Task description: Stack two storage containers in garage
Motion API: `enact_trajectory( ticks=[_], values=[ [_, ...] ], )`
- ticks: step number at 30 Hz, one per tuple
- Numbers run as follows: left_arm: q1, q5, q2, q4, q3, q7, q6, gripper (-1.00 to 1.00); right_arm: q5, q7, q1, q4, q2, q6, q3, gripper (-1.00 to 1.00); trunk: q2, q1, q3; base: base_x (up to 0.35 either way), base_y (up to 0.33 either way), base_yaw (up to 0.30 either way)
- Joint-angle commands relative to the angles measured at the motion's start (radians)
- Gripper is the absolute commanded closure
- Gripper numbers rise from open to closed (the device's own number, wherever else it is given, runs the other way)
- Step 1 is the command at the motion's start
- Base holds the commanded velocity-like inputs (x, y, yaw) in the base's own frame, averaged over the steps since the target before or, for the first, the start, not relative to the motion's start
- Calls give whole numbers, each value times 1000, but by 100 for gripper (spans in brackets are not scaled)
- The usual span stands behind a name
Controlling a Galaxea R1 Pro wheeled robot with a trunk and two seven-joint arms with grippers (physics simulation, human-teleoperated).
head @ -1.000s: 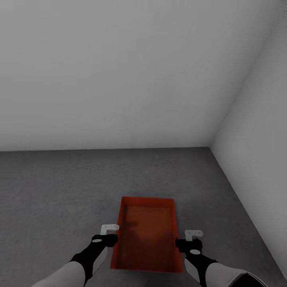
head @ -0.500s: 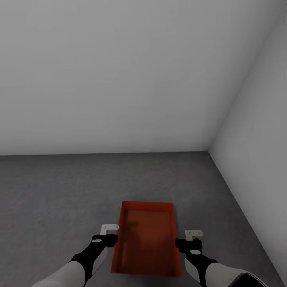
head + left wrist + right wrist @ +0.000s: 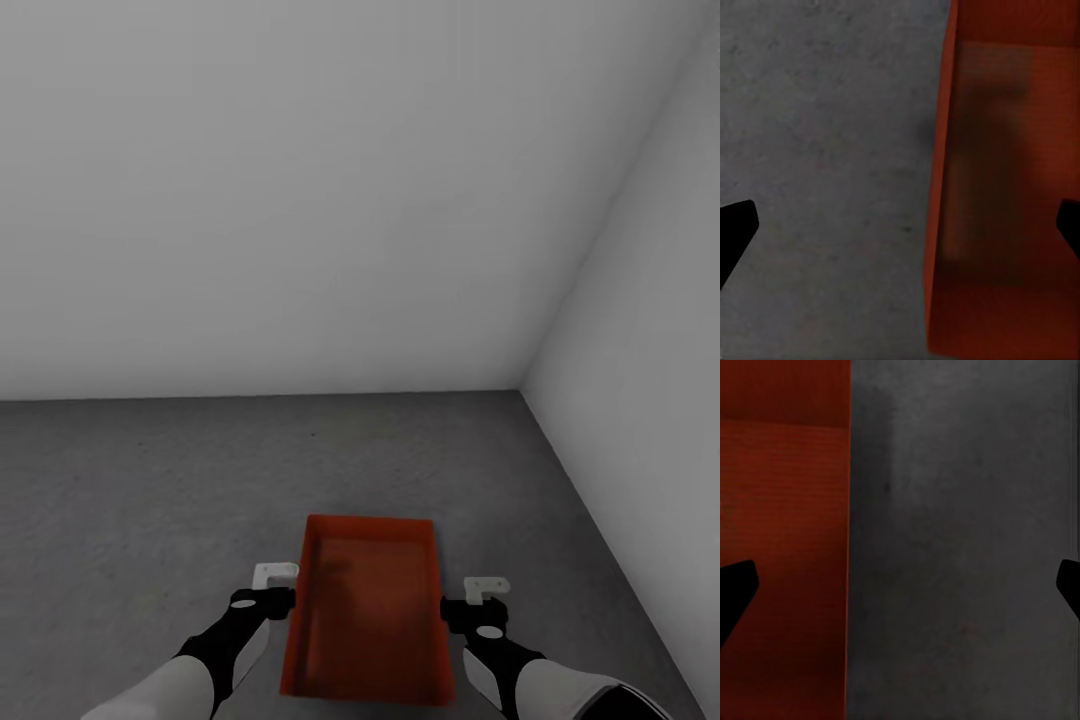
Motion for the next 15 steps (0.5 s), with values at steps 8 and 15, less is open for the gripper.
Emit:
enact_trajectory(
  ticks=[8,15],
  values=[
    [0,3,0,-3,-2,3,6,-100,-9,-3,0,1,0,-3,8,-100,56,-31,37,0,0,0],
    [0,3,1,-4,-2,3,6,-100,-9,-3,0,1,0,-3,8,-100,105,-58,70,0,0,0]
  ],
)
